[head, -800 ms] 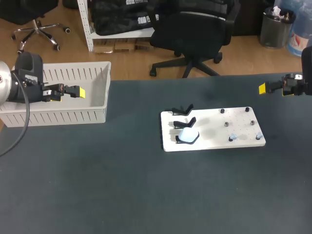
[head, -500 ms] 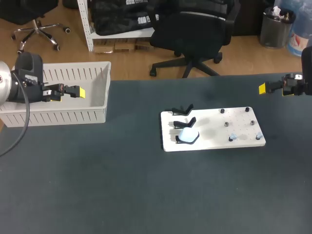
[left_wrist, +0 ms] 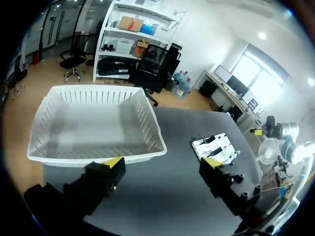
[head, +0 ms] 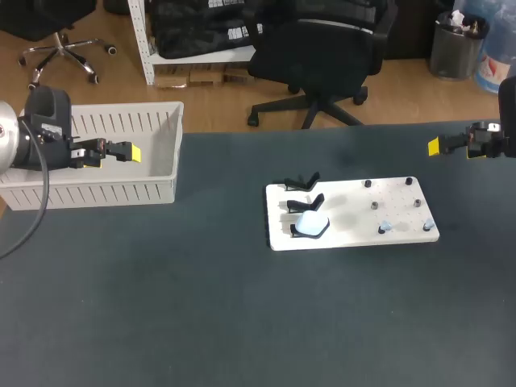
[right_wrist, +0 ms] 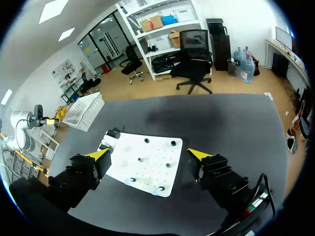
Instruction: Pick up each earbud case from the left stands, insert the matching earbuds, close the lid, and place the case in the box.
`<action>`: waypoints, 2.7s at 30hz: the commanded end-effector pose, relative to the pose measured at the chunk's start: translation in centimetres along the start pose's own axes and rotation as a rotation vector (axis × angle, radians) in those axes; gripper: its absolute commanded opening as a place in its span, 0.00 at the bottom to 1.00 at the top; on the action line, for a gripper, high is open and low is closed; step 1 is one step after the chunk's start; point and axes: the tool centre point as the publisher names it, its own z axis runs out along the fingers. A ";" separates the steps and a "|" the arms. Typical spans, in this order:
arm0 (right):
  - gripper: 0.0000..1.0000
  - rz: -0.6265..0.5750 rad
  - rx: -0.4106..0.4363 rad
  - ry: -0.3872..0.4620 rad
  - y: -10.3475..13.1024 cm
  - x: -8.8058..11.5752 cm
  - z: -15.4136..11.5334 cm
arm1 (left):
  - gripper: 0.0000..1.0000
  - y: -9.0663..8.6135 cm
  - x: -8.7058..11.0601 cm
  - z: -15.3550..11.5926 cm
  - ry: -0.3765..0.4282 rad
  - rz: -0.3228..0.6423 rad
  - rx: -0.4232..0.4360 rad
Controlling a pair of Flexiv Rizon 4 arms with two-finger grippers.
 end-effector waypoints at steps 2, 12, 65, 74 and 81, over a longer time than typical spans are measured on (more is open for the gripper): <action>1.00 0.000 0.000 0.000 0.0 0.0 0.0 | 1.00 -0.1 -0.4 0.0 -0.005 0.039 0.017; 1.00 0.000 0.000 0.000 0.0 0.0 0.0 | 1.00 -2.2 -0.8 0.9 0.006 0.287 0.168; 1.00 0.000 0.000 0.000 0.0 0.0 0.0 | 1.00 -14.6 6.3 5.4 -0.005 1.004 0.641; 1.00 0.000 0.000 0.000 0.0 0.0 0.0 | 1.00 -15.9 6.8 8.9 0.022 1.019 0.688; 1.00 0.000 0.000 0.000 0.0 0.0 0.0 | 1.00 -17.0 7.4 11.9 0.059 1.052 0.739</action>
